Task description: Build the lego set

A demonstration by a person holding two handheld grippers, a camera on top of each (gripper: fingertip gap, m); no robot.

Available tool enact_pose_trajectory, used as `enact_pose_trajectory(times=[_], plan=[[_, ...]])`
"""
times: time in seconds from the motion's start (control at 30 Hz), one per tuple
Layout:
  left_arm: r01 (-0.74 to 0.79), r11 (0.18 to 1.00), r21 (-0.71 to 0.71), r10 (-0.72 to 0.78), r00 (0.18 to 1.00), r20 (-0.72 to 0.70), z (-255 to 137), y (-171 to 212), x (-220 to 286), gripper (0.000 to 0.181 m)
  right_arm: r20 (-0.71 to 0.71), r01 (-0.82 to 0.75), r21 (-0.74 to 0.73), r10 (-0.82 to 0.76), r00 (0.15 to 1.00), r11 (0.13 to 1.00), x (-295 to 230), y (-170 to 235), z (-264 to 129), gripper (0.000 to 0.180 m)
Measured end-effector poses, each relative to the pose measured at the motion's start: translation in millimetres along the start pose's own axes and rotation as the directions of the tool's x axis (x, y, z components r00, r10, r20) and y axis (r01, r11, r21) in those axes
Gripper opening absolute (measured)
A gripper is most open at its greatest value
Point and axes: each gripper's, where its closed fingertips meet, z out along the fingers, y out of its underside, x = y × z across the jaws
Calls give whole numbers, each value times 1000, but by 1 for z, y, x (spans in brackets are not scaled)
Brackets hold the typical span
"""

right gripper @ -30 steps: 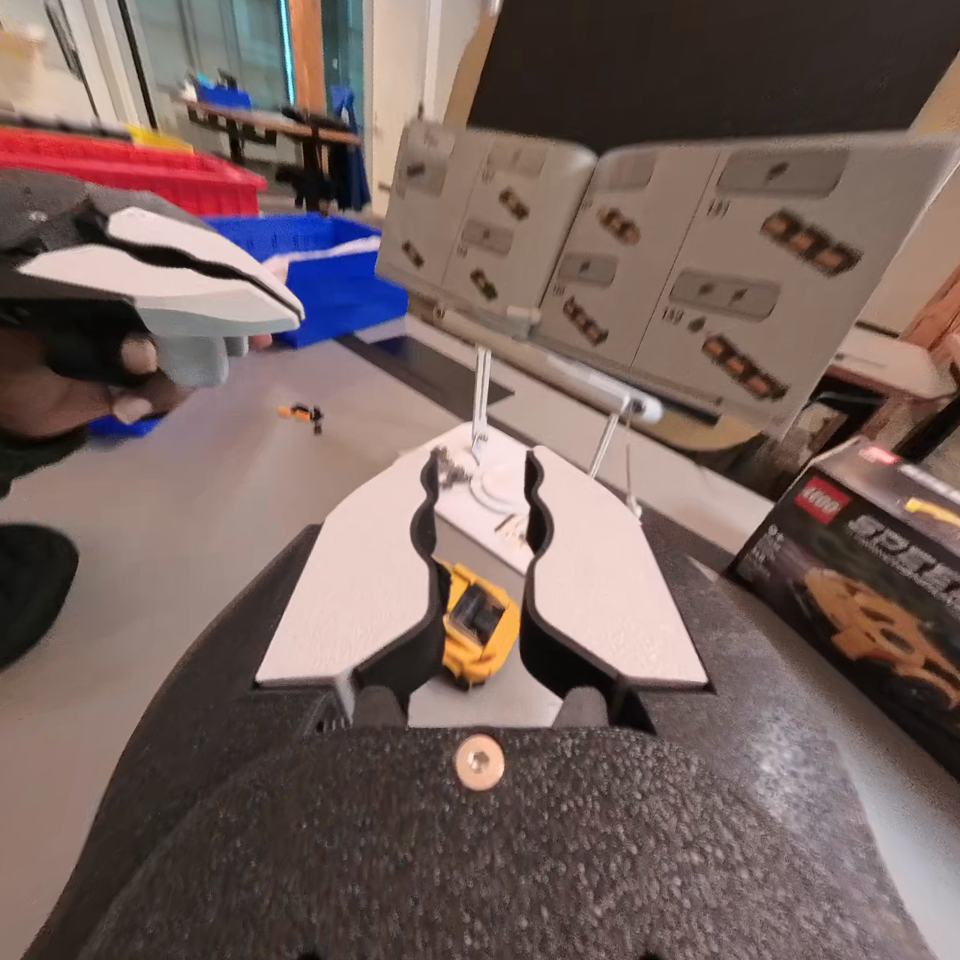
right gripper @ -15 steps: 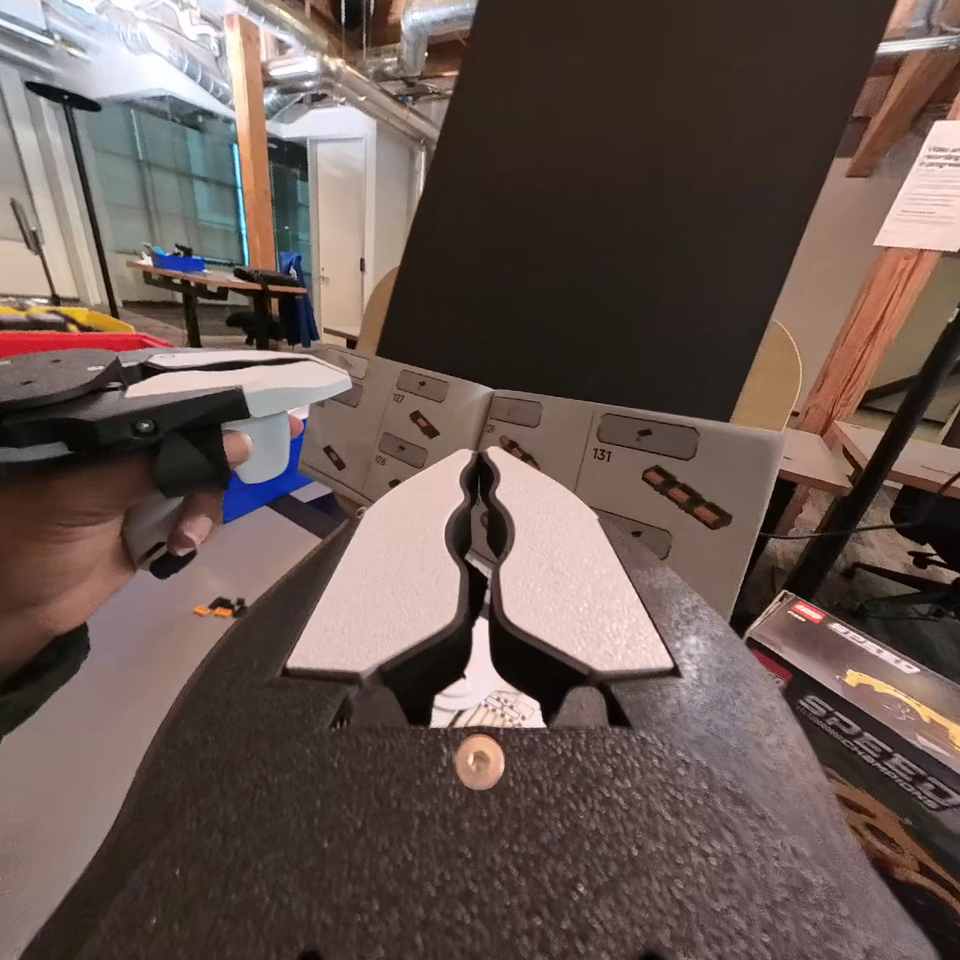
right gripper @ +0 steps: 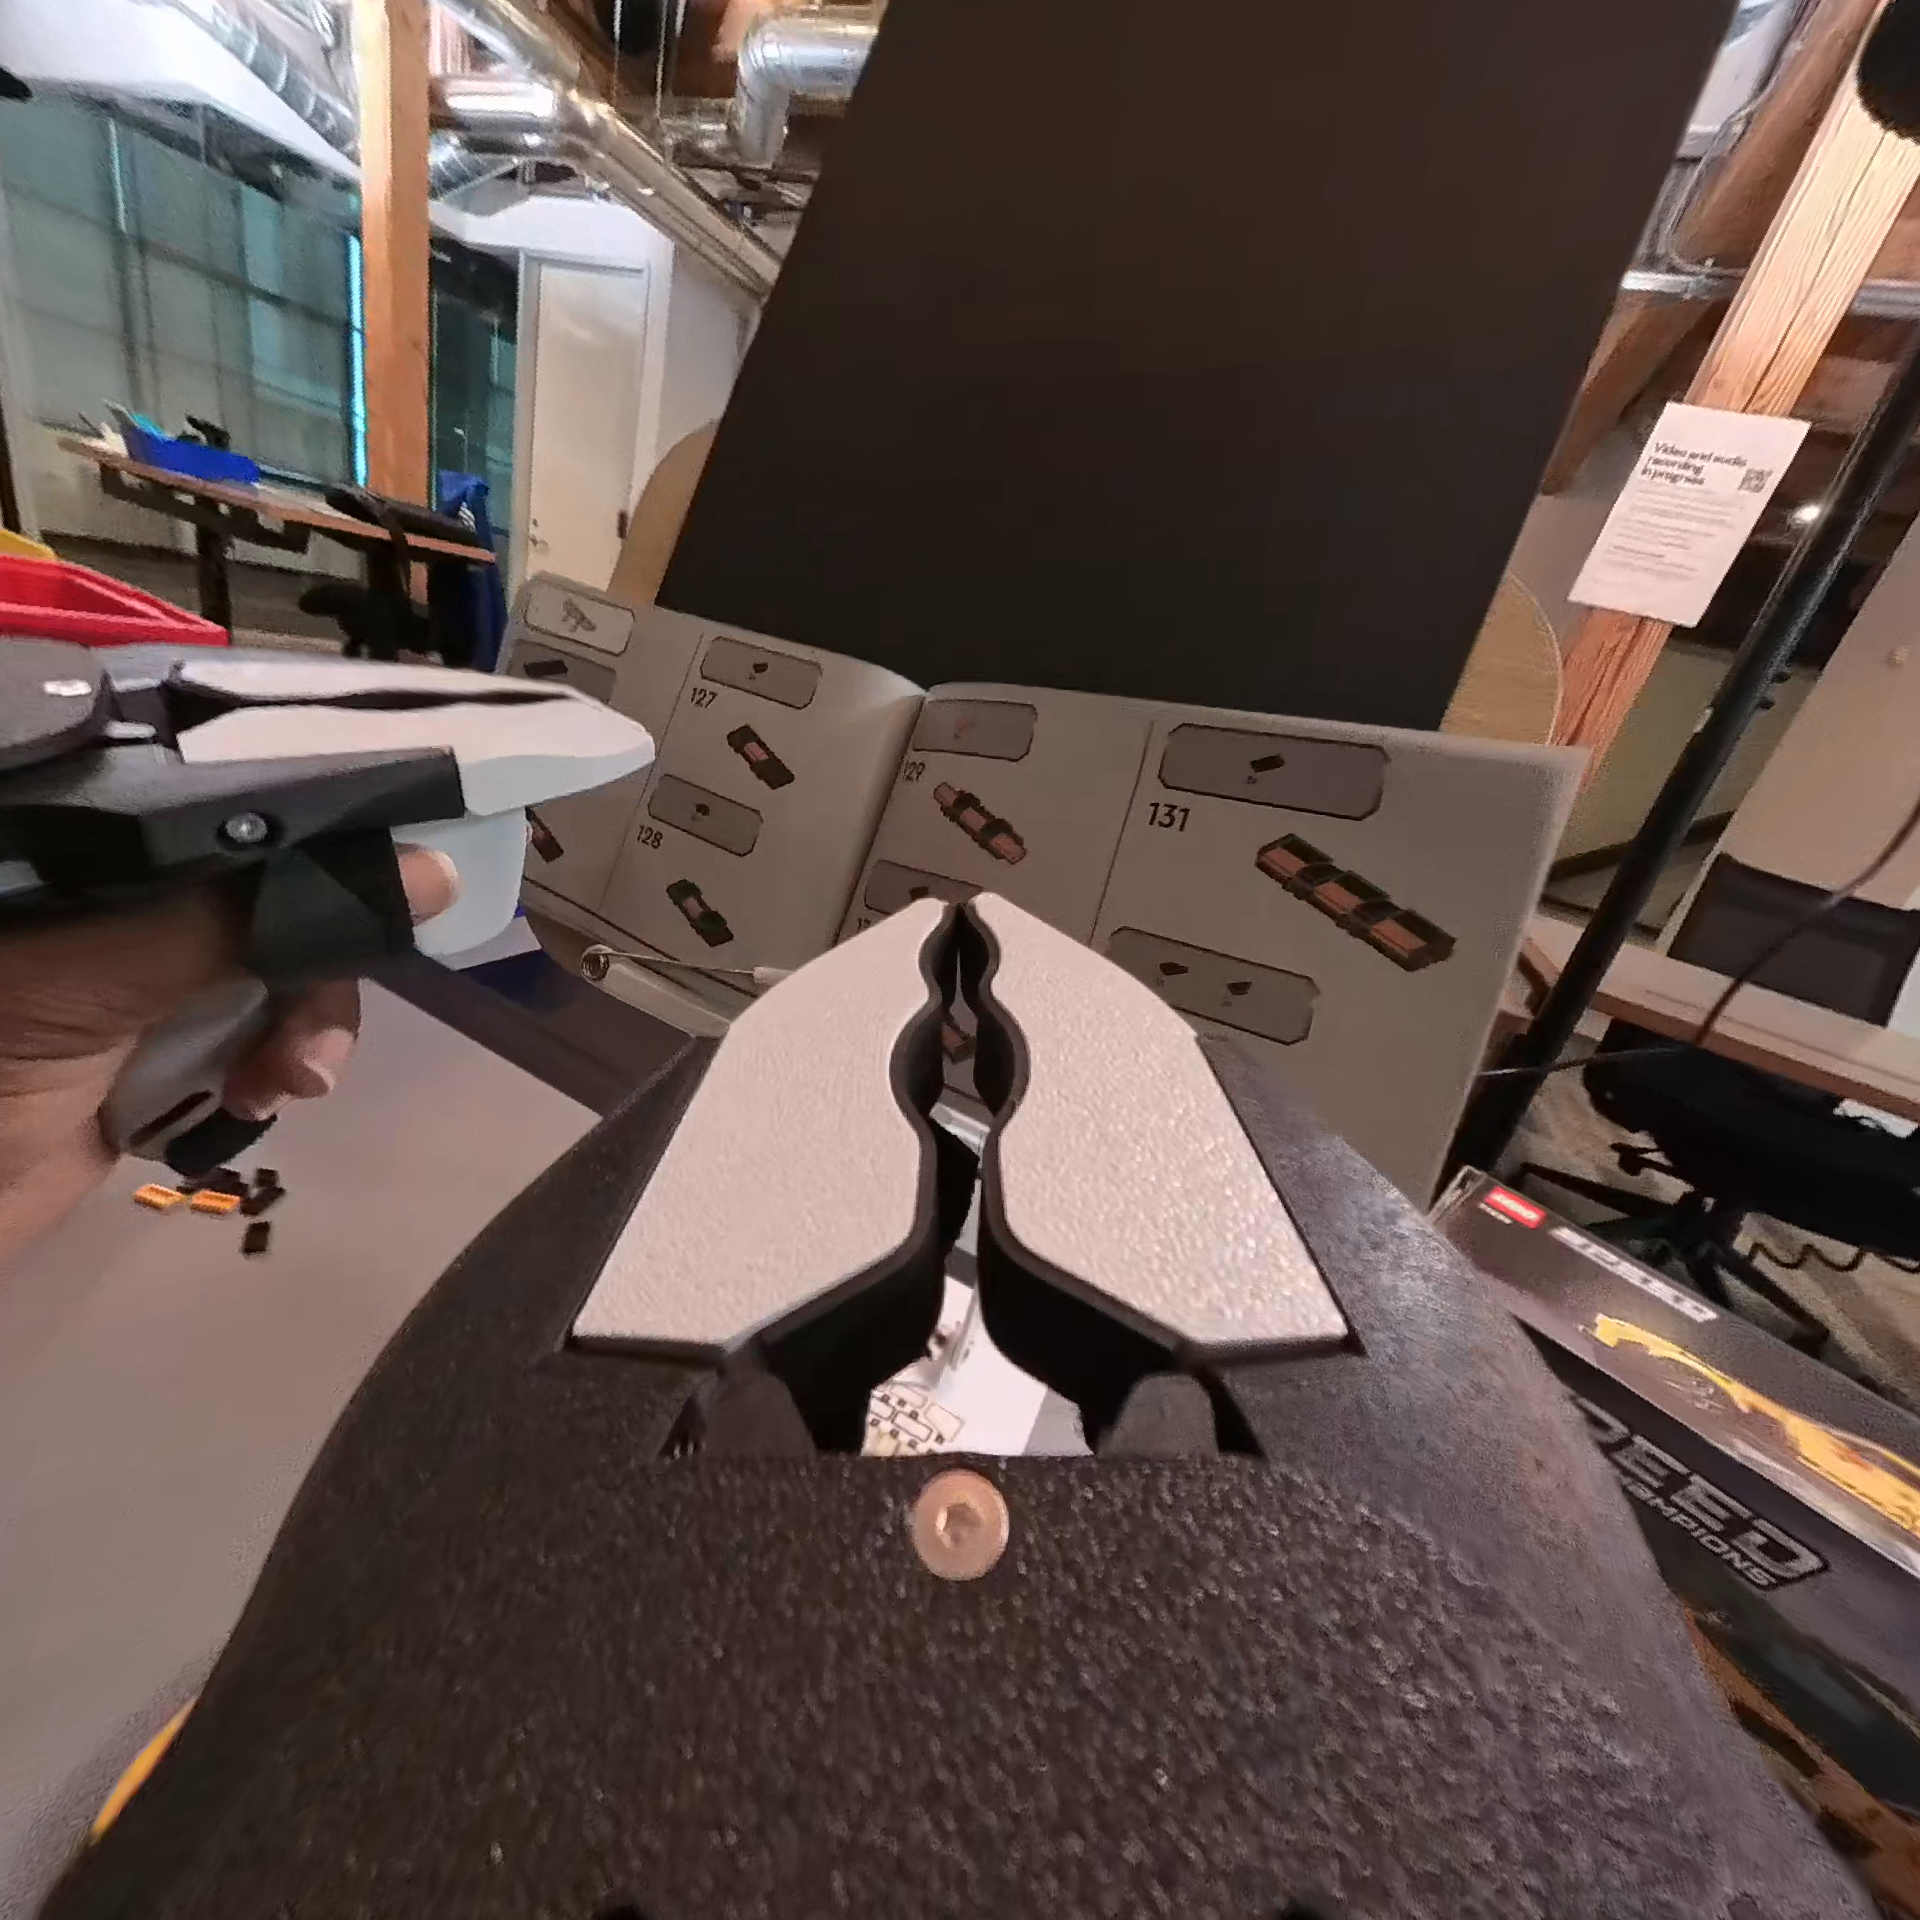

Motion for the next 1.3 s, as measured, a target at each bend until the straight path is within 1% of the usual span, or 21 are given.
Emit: enact_pose_trajectory(times=[0.1,0.23,0.4,0.63,0.87,0.93,1.03,1.2,1.3], plan=[[-16,1000,2,16,1000,0,-1,1,-1,0,11,33,-4,-33,999,999,-12,7,2,0],[2,1000,6,-1,1000,-13,-2,0,-3,0,35,37,-8,-36,999,999,-25,17,4,0],[-6,1000,6,6,1000,-19,-3,-1,-1,0,61,-21,-28,23,998,999,-30,25,6,2],[-8,1000,12,8,1000,-21,-6,-8,3,0,40,-51,-27,52,998,998,-22,21,7,0],[-31,999,8,31,998,-52,-20,-30,14,0,23,-26,-21,27,999,999,-10,2,12,0],[-28,1000,-4,28,997,-78,-25,-30,18,0,23,-17,-27,18,1000,999,-8,-1,18,0],[-9,999,-41,4,993,-116,-38,-17,23,0,26,8,-28,-8,1000,1000,-7,-7,30,0],[-48,989,-139,32,993,-118,-68,32,20,0,26,67,-32,-66,997,997,-7,-10,55,0],[-49,988,-149,32,993,-117,-75,48,17,0,22,81,-58,-80,997,995,-6,-8,72,0]])
